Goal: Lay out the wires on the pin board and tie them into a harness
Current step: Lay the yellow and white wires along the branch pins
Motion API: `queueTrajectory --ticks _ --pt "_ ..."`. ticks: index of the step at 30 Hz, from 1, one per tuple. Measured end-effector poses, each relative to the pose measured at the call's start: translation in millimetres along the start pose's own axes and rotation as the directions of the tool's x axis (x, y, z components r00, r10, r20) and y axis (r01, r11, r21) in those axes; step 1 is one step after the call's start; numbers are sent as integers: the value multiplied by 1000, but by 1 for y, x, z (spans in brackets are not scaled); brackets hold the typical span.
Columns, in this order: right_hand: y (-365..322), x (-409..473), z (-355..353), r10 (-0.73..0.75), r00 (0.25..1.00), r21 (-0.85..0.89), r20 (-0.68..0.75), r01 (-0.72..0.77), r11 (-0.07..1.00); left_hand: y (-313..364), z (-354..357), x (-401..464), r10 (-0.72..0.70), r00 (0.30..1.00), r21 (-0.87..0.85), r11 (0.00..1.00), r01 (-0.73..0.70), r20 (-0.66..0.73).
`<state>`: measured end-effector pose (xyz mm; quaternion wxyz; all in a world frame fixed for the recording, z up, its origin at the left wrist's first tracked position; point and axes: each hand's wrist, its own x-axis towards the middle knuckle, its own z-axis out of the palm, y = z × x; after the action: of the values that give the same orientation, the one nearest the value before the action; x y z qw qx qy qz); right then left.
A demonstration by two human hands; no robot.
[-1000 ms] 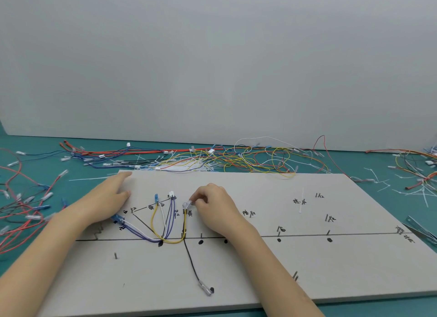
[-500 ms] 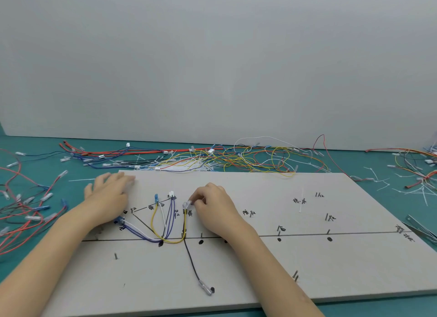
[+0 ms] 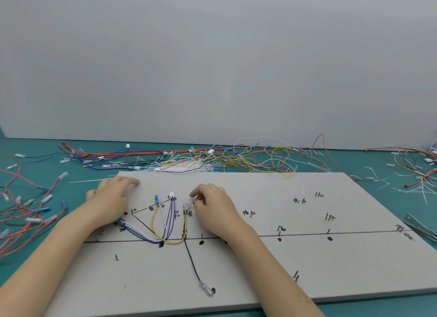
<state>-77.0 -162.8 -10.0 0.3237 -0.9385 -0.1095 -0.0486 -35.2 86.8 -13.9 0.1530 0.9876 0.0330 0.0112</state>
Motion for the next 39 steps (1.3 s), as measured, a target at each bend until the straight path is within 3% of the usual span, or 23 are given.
queueTrajectory --ticks 4,9,14,21,30,39 --pt "2 1 1 -11 1000 13 -5 11 1000 1 -1 0 5 1000 8 1000 -5 2" --pt "1 10 -12 27 999 193 -31 -20 981 1 2 2 7 1000 23 1000 -7 -13" --pt "10 57 -49 8 999 -122 -41 -13 992 0 2 2 17 1000 46 999 -16 -19" --pt "41 110 -57 101 995 -318 8 -93 944 0 5 2 14 1000 38 999 -13 -24" --pt "63 119 -36 173 975 -386 138 -108 916 1 4 1 25 999 57 998 -23 -28" --pt "72 112 -38 157 983 -291 100 -122 949 2 -3 5 -6 1000 41 999 5 27"
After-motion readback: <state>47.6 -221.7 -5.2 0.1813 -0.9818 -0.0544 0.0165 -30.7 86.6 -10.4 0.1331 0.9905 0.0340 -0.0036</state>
